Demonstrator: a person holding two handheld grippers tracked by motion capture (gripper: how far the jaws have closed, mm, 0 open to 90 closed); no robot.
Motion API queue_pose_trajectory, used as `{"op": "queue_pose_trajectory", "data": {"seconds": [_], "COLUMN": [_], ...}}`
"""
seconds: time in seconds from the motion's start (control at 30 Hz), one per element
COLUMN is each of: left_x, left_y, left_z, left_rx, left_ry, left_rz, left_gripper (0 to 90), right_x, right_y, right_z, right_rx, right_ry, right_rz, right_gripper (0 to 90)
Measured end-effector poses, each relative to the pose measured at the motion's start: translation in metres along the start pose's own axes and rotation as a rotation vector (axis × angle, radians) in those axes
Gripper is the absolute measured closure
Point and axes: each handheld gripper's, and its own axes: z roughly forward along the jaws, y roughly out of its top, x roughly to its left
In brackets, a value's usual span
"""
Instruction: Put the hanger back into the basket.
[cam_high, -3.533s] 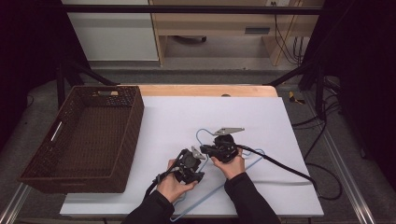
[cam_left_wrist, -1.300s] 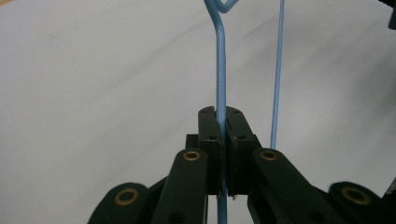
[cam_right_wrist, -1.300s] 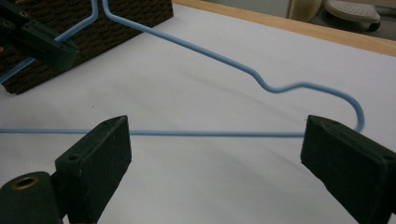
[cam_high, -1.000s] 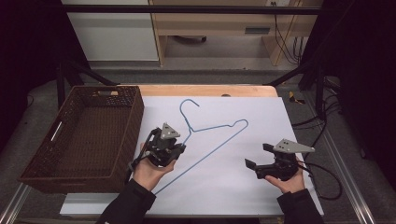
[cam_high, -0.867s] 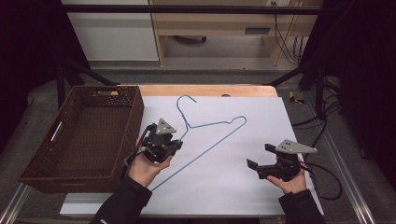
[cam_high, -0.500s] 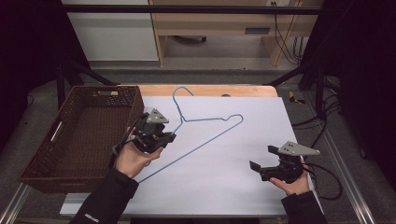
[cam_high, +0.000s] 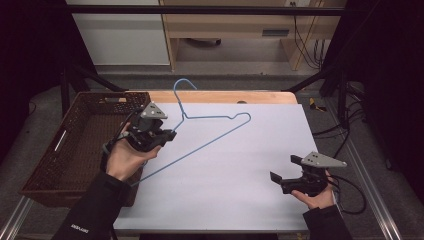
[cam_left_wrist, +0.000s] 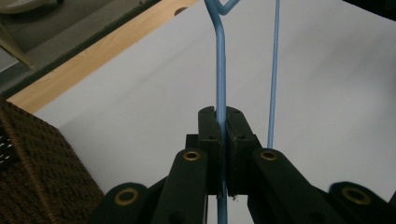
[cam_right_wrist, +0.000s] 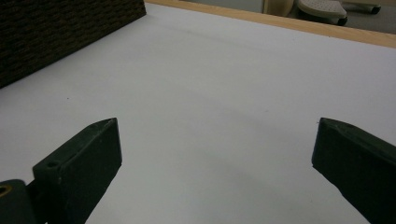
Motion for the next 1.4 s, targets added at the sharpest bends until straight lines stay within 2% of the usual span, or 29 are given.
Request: {"op": "queue_pose_trajectory", "data": {"seconds": [0.27,0.47,0.57,0.6,0.7,0.73,0.8,0.93,1.13,1.4], "left_x": [0.014,0.028,0.036,0.039,0.047,0.050,0.055,0.066,0.085,0.110], "left_y": [0.000,0.000,0.000,-0.001,-0.004,-0.006,-0.008,-0.014,-0.026,-0.042], "left_z": [-0.017,-0.031,-0.038,-0.042,-0.050,-0.052,-0.056,-0.064,-0.075,-0.082], "left_rx": [-0.024,-0.020,-0.016,-0.009,-0.032,-0.030,-0.040,-0.058,-0.050,-0.047], "left_ry": [0.041,0.062,0.094,0.105,0.123,0.130,0.144,0.177,0.223,0.246], "left_rz": [-0.015,-0.027,-0.014,-0.024,-0.052,-0.047,-0.072,-0.088,-0.135,-0.187], "left_gripper": [86.9,86.9,86.9,87.0,87.0,87.0,86.9,87.0,87.0,86.9], "right_x": [-0.002,-0.002,-0.001,-0.001,-0.001,-0.001,-0.001,-0.001,0.000,0.000], "right_y": [0.000,0.000,0.000,0.000,-0.001,-0.001,-0.001,-0.001,-0.001,-0.001], "right_z": [-0.004,-0.003,-0.003,-0.002,-0.002,-0.001,-0.001,-0.001,0.000,0.002], "right_rx": [-0.003,0.004,0.005,0.008,0.013,0.012,0.015,0.018,0.019,0.029], "right_ry": [-0.008,-0.012,-0.009,-0.010,-0.006,-0.008,-0.008,-0.007,-0.009,-0.008], "right_rz": [-0.001,0.001,-0.001,-0.003,-0.007,-0.006,-0.010,-0.011,-0.009,-0.015], "right_gripper": [0.7,0.6,0.6,0.6,0.6,0.6,0.6,0.6,0.6,0.6]}}
